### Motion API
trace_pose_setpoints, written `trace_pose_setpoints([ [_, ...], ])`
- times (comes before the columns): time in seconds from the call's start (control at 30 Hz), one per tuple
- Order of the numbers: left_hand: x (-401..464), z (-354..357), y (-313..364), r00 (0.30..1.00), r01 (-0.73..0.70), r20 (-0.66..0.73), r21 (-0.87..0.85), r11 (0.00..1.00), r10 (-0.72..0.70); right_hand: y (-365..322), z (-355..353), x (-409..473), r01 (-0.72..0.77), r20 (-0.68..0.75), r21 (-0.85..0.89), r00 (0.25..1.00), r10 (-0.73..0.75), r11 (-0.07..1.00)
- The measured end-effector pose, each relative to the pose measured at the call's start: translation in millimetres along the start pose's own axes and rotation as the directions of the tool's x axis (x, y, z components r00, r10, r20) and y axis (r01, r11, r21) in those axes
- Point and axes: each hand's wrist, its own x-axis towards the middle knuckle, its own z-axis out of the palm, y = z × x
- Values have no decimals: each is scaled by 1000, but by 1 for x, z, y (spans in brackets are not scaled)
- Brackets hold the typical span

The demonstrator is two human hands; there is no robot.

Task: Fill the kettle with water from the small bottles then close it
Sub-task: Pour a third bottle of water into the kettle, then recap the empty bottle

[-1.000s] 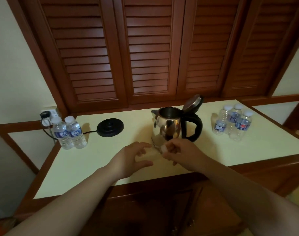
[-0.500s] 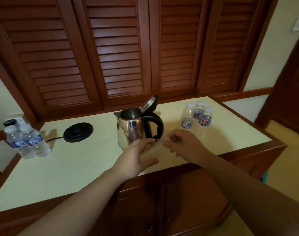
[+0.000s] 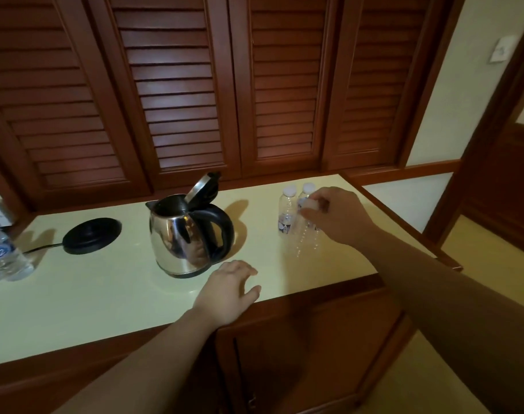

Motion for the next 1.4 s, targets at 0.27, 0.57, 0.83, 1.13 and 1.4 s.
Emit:
trace_pose_setpoints([
  [0.27,-3,0,-3,1000,17,-15,-1,1000,-17,-9,20,28,91,98,-219,993,-71,972],
  [0.57,-3,0,-2,999,30,-11,-22,999,-30,-6,30,32,40,49,-210,998,-30,977],
  [0.83,-3,-3,-7,1000,3,6,-53,999,-3,-31,30,12,51,0,-215,999,-52,975],
  [1.13,-52,-54,-54,1000,-15,-20,-109,994,13,-85,104,-50,227,210,-136,958,-196,964],
  [1.4,-116,-116,-139,998,65,-21,-30,997,-65,-159,191,-73,216,325,-67,928,-184,974],
])
